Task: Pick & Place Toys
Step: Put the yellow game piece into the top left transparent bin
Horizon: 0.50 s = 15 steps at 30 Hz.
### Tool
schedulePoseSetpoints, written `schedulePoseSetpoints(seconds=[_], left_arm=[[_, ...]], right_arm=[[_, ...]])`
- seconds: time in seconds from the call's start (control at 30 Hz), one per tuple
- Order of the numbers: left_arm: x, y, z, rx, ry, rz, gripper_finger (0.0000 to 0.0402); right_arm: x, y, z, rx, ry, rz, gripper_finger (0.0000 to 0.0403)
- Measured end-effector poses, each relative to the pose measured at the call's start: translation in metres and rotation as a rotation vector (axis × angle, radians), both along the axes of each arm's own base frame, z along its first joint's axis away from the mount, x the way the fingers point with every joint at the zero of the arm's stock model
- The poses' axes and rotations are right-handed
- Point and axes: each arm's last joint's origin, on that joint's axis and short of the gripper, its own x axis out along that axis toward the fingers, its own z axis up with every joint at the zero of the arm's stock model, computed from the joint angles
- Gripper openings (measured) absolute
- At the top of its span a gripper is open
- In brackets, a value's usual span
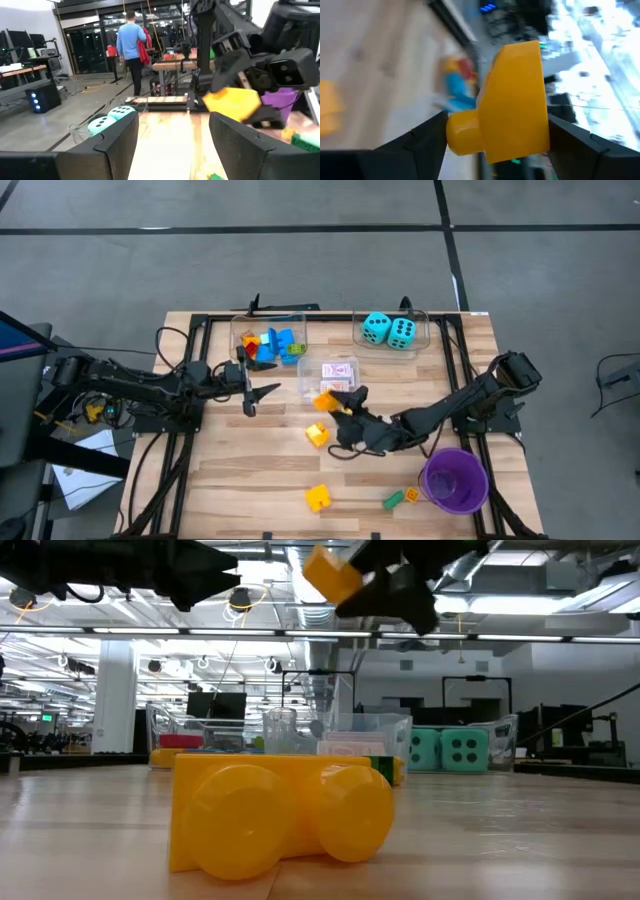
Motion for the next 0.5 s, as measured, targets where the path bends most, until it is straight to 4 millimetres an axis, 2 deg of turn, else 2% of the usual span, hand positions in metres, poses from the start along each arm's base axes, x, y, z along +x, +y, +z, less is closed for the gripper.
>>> schedulePoseSetpoints(seconds=[0.13, 0.37, 0.5], left_arm=[[0.003, -0.001, 0.000, -0.029, -0.023, -0.007, 0.0237], [0.016, -0.001, -0.005, -0.101, -0.055, -0.018, 0.0237], [0.030, -0.001, 0.001, -0.179, -0.066, -0.029, 0.0237]], right_arm=[[0.006, -0.007, 0.007, -0.120, -0.006, -0.057, 0.0281], [0.019, -0.032, 0.012, -0.187, -0.019, -0.114, 0.0281], [0.025, -0.042, 0.005, -0.209, -0.001, -0.133, 0.0281]])
